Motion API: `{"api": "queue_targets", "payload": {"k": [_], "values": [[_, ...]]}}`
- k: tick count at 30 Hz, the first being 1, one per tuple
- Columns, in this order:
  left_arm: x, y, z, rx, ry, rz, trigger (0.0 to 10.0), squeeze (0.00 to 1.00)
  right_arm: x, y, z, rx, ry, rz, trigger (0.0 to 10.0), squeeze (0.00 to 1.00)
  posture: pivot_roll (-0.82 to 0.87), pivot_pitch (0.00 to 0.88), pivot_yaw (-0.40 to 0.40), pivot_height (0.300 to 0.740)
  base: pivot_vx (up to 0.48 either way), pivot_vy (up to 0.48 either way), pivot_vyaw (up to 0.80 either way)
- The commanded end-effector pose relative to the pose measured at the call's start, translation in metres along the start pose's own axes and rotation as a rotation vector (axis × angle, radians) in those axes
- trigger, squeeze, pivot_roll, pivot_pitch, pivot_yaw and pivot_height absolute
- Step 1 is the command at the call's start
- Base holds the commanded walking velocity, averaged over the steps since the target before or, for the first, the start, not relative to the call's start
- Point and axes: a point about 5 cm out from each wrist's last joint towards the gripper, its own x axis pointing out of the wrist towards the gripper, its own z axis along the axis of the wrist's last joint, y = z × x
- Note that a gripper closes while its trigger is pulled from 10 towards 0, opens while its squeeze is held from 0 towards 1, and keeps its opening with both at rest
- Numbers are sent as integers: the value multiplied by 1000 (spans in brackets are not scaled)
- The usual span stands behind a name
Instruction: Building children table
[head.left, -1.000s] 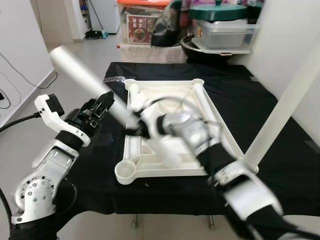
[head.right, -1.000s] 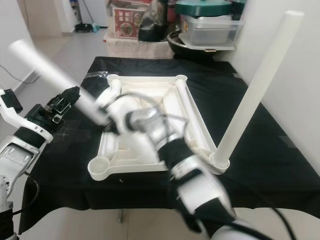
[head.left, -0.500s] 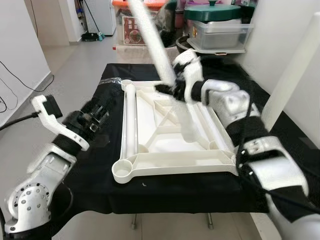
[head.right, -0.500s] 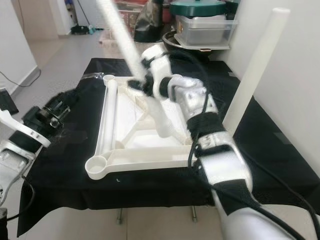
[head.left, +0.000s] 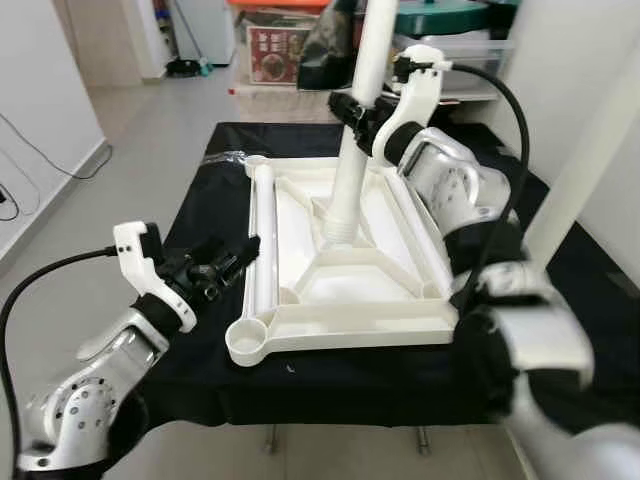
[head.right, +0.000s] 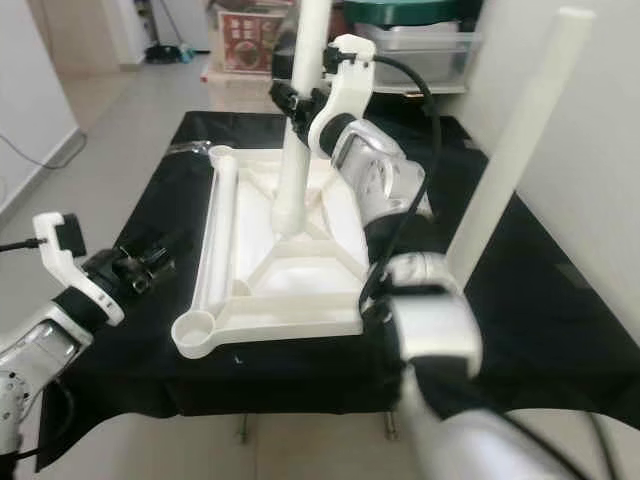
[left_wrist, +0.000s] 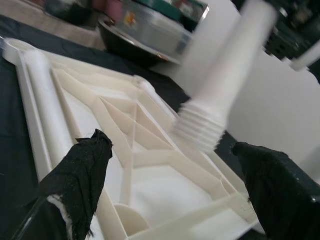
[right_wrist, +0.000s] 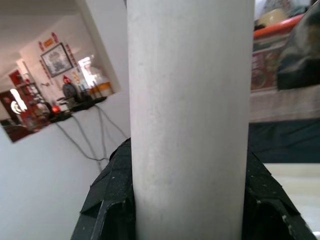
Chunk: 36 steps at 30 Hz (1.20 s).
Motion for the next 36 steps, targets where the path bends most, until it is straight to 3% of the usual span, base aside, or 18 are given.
{"api": "queue_targets", "payload": {"k": [1,2,3,5,7,12,21,26,27,28,29,30,32,34,35,36], "values": [[0,0,-5,16,30,-8,10000,0,0,4,2,12,-12,5,0,0,84,0,-6,740,0,0,0],[2,-1,-11,98,85,-29,10000,0,3,33,-21,41,22,83,0,0,87,0,-5,740,0,0,0],[2,-1,-11,98,85,-29,10000,0,3,33,-21,41,22,83,0,0,87,0,-5,740,0,0,0],[3,-2,-14,160,118,-39,10000,0,4,49,-31,47,42,134,0,0,89,0,-8,740,0,0,0],[3,-2,-14,160,118,-39,10000,0,4,49,-31,47,42,134,0,0,89,0,-8,740,0,0,0],[6,1,-22,277,162,-31,10000,0,5,68,-41,72,75,184,0,0,88,0,-8,740,0,0,0],[6,4,-29,320,181,-12,10000,0,1,78,-45,87,77,200,0,0,87,0,-4,740,0,0,0],[10,10,-28,352,162,21,10000,0,-9,87,-50,81,80,244,0,0,81,0,2,740,0,0,0],[11,11,-28,354,164,23,9451,0,-10,88,-50,81,80,250,0,0,81,0,2,740,0,0,0],[11,12,-29,356,168,26,7059,0,-10,89,-50,83,79,253,0,0,80,0,3,740,0,0,0],[11,12,-29,356,168,26,7059,0,-10,89,-50,83,79,253,0,0,80,0,3,740,0,0,0],[11,13,-30,357,165,30,1255,0,-11,91,-50,84,76,261,0,0,76,0,5,740,0,0,0],[11,13,-30,357,165,30,1255,0,-11,91,-50,84,76,261,0,0,76,0,5,740,0,0,0],[14,12,-31,359,155,30,4039,0,-15,96,-53,78,80,289,0,0,69,0,9,740,0,0,0],[15,11,-31,360,151,28,7647,0,-16,97,-55,77,86,297,0,0,65,0,12,740,0,0,0],[15,11,-31,360,151,28,7647,0,-16,97,-55,77,86,297,0,0,65,0,12,740,0,0,0]]}}
